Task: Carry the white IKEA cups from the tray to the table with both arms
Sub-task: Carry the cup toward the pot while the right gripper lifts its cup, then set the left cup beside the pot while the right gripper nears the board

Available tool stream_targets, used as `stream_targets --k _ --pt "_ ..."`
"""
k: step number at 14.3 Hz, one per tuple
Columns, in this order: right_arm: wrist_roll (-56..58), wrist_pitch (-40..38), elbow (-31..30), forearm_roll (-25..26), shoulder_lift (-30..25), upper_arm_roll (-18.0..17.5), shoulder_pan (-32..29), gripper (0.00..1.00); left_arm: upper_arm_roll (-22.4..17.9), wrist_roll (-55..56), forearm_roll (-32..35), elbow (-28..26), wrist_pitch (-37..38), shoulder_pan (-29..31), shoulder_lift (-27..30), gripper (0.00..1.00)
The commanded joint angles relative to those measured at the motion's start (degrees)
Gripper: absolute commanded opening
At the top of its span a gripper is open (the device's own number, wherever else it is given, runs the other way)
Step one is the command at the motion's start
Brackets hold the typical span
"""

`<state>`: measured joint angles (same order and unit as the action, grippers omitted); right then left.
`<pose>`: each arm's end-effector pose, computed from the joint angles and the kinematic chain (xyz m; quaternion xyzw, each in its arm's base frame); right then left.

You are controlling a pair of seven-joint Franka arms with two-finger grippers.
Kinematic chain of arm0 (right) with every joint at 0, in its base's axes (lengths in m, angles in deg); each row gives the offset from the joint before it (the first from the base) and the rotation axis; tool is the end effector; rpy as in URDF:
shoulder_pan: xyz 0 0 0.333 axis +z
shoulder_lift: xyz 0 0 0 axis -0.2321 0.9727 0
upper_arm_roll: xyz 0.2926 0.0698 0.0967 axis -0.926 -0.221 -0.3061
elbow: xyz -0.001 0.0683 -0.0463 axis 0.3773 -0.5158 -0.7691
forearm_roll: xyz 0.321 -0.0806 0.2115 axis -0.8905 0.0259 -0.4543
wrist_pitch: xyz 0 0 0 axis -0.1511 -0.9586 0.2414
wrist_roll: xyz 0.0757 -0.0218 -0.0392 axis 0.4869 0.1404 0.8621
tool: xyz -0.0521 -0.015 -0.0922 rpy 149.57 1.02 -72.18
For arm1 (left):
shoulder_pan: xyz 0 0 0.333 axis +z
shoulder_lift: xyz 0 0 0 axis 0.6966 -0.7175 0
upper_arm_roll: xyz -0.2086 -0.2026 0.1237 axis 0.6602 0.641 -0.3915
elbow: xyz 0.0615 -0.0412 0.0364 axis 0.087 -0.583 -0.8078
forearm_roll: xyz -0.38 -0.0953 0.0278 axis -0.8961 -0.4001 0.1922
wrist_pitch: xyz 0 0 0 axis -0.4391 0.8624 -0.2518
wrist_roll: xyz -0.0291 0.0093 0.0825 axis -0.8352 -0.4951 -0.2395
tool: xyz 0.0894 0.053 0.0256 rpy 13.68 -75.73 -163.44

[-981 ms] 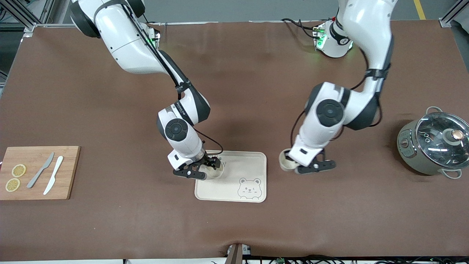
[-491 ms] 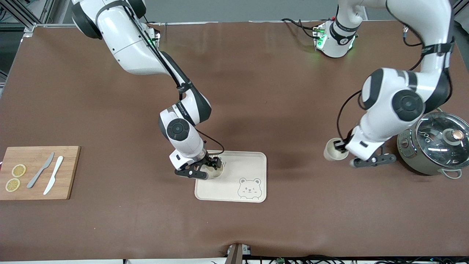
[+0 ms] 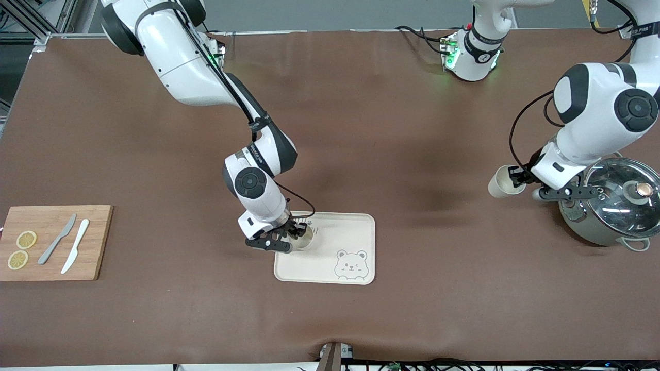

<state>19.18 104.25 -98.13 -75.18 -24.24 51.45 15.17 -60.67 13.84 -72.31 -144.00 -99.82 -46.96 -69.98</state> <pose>0.6407 0.3776 0.2132 -0.9925 0.0878 -0.0604 0.0602 0.5514 -0.0352 0.3899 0.9998 -0.0009 0.0094 0.0155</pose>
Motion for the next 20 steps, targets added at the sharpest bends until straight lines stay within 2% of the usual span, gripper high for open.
stream_targets --k 1,2,3,7,11,13,16,20 --pt "-1.6 0.1 1.3 1.0 0.8 0.2 0.1 0.08 1.0 -3.4 -2.7 -7.9 -6.8 1.5 3.6 0.0" --pt "-1.6 0.1 1.3 1.0 0.8 0.2 0.1 0.02 1.0 -3.6 -2.9 -9.4 -9.0 1.6 3.6 0.0" --pt "-1.6 0.1 1.3 0.9 0.8 0.2 0.0 0.0 1.0 -3.7 -3.1 -11.2 -11.3 1.5 3.6 0.0" --pt "-1.5 -0.1 1.5 0.8 0.7 0.2 -0.3 0.0 1.3 -4.2 -3.1 -17.9 -21.4 1.8 3.5 0.0" --pt "-1.3 -1.2 1.8 -0.1 -1.2 0.1 -0.3 0.0 1.3 -5.0 -3.1 -20.7 -25.8 1.8 2.7 0.0" --pt "-1.1 -4.9 1.7 -0.1 -2.7 0.1 -1.6 0.0 1.3 -5.2 -4.6 -21.2 -26.4 1.9 1.7 0.0" --pt "0.9 -13.0 1.0 0.1 -7.7 0.1 -3.4 0.0 1.3 -8.7 -6.9 -21.2 -26.4 2.5 0.0 0.0" --pt "11.0 -23.7 -1.6 0.0 -15.7 0.1 -8.5 0.0 1.2 -12.8 -9.3 -21.0 -27.0 3.5 -2.9 0.0"
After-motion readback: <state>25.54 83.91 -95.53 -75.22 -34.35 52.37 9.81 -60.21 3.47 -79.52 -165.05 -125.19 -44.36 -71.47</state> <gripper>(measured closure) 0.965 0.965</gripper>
